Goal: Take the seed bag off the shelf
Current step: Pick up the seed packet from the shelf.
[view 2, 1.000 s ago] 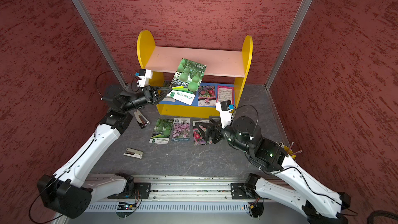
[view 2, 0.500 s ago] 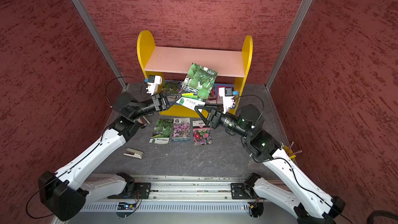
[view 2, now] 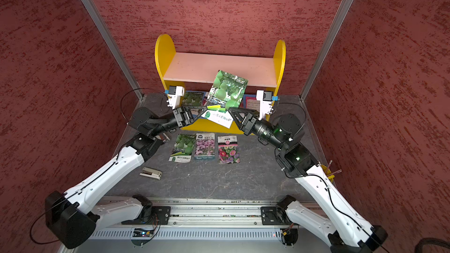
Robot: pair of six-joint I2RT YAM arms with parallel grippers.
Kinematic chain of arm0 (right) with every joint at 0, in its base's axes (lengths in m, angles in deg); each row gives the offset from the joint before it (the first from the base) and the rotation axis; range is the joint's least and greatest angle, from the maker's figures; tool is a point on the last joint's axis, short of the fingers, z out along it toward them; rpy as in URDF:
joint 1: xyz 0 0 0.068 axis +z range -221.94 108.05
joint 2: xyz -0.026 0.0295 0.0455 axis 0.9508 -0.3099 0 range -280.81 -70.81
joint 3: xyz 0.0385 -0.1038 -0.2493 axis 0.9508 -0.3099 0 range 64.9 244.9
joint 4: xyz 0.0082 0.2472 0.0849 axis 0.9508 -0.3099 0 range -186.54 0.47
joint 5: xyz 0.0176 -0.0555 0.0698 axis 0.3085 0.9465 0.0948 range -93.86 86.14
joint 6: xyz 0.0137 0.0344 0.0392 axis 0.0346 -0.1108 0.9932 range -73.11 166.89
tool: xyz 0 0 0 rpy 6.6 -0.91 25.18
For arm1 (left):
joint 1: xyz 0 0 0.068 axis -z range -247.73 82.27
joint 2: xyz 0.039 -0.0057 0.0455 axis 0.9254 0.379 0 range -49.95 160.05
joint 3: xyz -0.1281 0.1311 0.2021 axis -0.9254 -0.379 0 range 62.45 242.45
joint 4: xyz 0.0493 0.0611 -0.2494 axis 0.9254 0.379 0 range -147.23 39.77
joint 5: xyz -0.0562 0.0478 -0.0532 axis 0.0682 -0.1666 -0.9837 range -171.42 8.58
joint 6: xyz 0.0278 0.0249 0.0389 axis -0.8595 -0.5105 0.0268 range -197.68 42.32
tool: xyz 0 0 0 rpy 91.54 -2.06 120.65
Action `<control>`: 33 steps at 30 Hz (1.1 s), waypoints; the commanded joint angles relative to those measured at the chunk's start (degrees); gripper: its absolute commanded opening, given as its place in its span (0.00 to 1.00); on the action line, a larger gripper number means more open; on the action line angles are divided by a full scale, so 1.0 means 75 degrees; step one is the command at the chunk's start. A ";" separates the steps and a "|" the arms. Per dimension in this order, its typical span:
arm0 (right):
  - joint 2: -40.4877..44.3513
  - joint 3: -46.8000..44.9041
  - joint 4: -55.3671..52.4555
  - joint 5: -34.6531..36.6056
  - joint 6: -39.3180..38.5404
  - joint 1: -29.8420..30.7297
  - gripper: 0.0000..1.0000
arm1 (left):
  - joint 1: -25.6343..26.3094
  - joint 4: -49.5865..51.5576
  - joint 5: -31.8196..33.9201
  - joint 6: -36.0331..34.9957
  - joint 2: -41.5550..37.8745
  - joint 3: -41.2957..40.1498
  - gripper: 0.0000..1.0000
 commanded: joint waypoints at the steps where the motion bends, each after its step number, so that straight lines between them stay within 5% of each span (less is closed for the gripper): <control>1: 0.0010 0.0243 0.0365 0.0001 0.0027 -0.0144 0.26 | 0.0083 -0.0361 0.0089 -0.0053 0.0042 -0.0099 0.00; 7: -0.0054 0.0218 0.0386 -0.0092 0.0087 -0.0228 0.02 | 0.0133 -0.0449 0.0092 -0.0041 0.0109 -0.0096 0.02; 9: -0.0064 0.0239 0.0257 -0.0091 0.0043 -0.0267 0.00 | 0.0133 -0.0439 0.0067 -0.0050 0.0122 -0.0088 0.18; 11: -0.0045 0.0320 -0.0066 -0.0127 -0.0035 -0.0314 0.00 | 0.0093 -0.0143 0.0019 -0.0206 0.0105 -0.0029 0.45; 16: -0.0078 0.1046 -0.2813 0.0041 -0.0878 -0.0598 0.00 | -0.0224 0.2461 0.0102 -0.1412 -0.0291 0.0260 0.98; 25: -0.0064 0.0788 -0.5941 -0.0618 -0.1956 -0.1308 0.00 | -0.0932 0.6249 0.0348 -0.3501 -0.0956 0.1058 1.00; 33: -0.0175 -0.0119 -0.6788 -0.1033 -0.2523 -0.1868 0.00 | -0.0884 0.7218 0.0633 -0.4132 -0.1556 0.0983 1.00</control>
